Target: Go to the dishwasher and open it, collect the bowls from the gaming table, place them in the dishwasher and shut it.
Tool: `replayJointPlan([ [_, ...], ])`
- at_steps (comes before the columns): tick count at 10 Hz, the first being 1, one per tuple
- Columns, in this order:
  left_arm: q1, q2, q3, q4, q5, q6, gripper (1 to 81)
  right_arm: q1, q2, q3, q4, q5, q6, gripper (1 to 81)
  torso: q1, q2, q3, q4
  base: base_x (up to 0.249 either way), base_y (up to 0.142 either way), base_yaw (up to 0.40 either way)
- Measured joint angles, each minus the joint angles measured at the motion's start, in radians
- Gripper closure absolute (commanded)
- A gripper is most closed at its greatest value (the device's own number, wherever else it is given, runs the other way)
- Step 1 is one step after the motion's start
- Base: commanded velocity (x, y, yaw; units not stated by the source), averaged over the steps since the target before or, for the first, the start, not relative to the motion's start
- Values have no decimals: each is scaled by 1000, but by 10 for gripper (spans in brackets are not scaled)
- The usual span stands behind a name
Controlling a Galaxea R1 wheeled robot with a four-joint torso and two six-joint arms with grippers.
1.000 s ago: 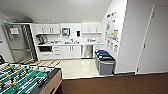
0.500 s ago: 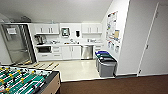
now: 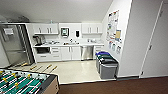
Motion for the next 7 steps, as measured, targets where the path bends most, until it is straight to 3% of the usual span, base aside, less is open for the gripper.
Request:
replayJointPlan([
  [7,0,-6,-1,0,-3,0,10,8,-1,-2,3,3,3,10,0,0,0,0,187,0,0],
])
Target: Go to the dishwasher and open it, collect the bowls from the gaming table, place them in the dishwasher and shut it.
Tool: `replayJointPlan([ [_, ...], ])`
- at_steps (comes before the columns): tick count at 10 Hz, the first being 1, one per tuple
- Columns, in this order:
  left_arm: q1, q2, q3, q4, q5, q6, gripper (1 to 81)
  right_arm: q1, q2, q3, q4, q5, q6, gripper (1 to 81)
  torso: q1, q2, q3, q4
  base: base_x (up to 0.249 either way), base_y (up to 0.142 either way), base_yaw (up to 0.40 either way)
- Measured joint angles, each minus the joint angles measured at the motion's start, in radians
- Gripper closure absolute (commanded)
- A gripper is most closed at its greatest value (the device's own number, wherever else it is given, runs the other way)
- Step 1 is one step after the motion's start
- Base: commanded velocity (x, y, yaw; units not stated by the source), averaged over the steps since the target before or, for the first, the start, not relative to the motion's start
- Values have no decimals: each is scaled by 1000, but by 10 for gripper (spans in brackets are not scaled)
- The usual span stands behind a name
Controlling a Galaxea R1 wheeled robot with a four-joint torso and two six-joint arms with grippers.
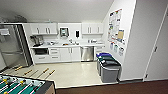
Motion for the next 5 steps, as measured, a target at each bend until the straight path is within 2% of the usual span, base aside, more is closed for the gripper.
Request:
replayJointPlan([
  [5,0,-3,0,0,0,0,10,-1,3,-20,0,-2,0,10,0,0,0,0,178,0,0],
])
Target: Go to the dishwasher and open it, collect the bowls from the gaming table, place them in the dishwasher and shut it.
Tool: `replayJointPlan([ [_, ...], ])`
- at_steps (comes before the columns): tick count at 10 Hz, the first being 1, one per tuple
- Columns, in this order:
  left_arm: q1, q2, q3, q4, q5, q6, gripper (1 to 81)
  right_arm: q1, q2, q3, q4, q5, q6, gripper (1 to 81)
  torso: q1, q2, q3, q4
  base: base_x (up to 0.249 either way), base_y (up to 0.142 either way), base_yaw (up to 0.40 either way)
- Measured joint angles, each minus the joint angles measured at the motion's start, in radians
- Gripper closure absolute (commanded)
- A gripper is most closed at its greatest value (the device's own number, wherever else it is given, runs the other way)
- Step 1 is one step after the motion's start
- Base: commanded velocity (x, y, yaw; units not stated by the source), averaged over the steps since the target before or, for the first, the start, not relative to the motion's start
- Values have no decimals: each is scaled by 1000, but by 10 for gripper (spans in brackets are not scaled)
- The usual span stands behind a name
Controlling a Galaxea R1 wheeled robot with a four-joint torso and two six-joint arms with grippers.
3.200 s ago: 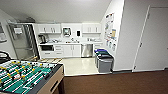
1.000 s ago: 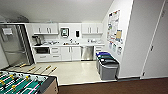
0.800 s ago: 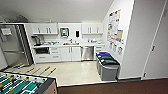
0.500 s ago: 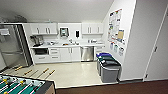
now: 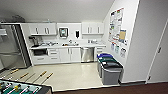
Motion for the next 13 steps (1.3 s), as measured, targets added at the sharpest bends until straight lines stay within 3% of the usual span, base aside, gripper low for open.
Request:
replayJointPlan([
  [13,3,3,2,0,0,0,10,3,16,-7,-2,0,-3,10,0,0,0,0,192,0,0],
])
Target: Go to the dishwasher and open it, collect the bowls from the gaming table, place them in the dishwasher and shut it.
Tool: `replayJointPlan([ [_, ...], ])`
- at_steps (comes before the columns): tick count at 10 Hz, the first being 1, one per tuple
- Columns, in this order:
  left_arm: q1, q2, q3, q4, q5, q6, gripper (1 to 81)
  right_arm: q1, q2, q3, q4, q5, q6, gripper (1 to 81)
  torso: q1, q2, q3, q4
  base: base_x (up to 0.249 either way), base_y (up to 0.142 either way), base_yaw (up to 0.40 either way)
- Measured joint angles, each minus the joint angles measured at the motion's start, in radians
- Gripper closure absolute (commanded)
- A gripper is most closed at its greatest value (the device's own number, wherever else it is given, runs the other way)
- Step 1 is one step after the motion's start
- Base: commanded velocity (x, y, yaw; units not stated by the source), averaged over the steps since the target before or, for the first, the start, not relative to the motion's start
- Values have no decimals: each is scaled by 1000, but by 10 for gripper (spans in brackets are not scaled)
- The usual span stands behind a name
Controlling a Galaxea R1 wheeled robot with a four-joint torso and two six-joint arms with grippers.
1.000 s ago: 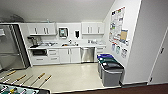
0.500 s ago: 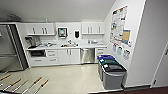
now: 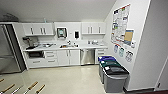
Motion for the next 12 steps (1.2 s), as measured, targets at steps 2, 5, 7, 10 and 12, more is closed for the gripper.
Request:
replayJointPlan([
  [2,1,-1,-1,0,0,0,10,0,0,-2,0,0,0,10,0,0,0,0,208,0,0],
  [5,0,-2,1,0,0,-1,10,0,0,-17,2,1,0,10,0,0,0,0,207,0,0],
  [7,0,-2,1,0,0,-1,10,0,0,-18,1,1,0,10,0,0,0,0,208,0,0],
  [10,0,3,0,0,-1,-11,10,0,0,-18,0,1,0,10,0,0,0,0,207,0,0],
  [12,0,4,0,0,0,-11,10,-1,3,-21,0,1,0,10,0,0,0,0,208,0,0],
])
